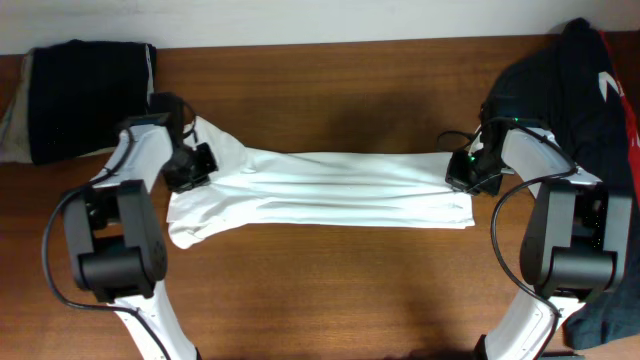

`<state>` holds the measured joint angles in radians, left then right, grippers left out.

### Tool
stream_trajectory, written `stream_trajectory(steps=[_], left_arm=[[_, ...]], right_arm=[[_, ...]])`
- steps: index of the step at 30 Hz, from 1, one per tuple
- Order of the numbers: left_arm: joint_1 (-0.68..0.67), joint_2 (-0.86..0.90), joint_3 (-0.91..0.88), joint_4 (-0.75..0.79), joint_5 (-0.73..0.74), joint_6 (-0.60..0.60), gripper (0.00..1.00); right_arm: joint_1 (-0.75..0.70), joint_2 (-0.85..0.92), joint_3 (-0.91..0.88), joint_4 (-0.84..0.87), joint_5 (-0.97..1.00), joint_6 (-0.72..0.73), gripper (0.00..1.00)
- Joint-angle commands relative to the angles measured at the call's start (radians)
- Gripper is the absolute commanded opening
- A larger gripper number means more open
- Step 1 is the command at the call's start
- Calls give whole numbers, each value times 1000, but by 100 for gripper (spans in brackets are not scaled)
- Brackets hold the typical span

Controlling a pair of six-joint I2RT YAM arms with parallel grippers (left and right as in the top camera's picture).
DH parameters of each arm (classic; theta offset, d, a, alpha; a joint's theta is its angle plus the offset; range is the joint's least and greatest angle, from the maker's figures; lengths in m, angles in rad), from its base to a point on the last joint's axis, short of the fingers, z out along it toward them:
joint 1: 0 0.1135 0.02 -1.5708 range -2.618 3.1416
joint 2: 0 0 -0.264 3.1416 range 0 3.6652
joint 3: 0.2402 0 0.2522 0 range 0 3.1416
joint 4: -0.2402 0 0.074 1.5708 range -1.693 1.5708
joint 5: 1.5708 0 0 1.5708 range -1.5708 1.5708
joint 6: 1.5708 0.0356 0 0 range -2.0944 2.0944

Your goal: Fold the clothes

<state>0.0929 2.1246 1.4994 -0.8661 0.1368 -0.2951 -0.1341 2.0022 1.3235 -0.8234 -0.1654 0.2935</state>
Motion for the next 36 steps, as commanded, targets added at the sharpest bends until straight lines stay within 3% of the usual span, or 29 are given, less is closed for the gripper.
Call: stream_trajectory(steps=[1,6,9,10,13,14,15,16,21,30,32,34,35,36], left_arm=[[102,77,-25,-29,-161,-2,0],[175,72,-19,-68,-160,-3,0],[187,62,32,-118,-160,-2,0],[187,50,59,-144,-159,-2,0],[184,-8,113,-175,-146,-3,1],[184,-27,117,-170,-114,-3,15],[184,-35,117,-167,-77,-3,56],[184,-34,116,-167,-39,-3,99],[184,-29,116,-176,-20,-3,99],[184,-29,116,-179,-20,-3,99],[184,-29,116,-179,-20,-3,99],[184,-29,116,-181,-20,-3,99],[184,-29,116,-187,-21,-3,99],[184,-29,116,-187,-20,-3,99]], right_arm=[[3,31,-10,-2,39,15,4],[6,31,90,-83,36,10,4],[3,29,261,-225,43,-16,4],[3,29,320,-275,43,-28,10],[3,29,402,-339,9,-111,63],[3,30,401,-332,-34,-162,80],[3,34,396,-325,-65,-190,94],[3,39,380,-312,-86,-190,99],[4,89,261,-216,-334,-291,99],[23,98,60,-82,-397,-293,98],[51,98,28,-57,-399,-293,85],[87,98,-9,-27,-394,-262,63],[109,98,-15,-25,-344,-226,39],[116,98,-15,-24,-328,-223,30]])
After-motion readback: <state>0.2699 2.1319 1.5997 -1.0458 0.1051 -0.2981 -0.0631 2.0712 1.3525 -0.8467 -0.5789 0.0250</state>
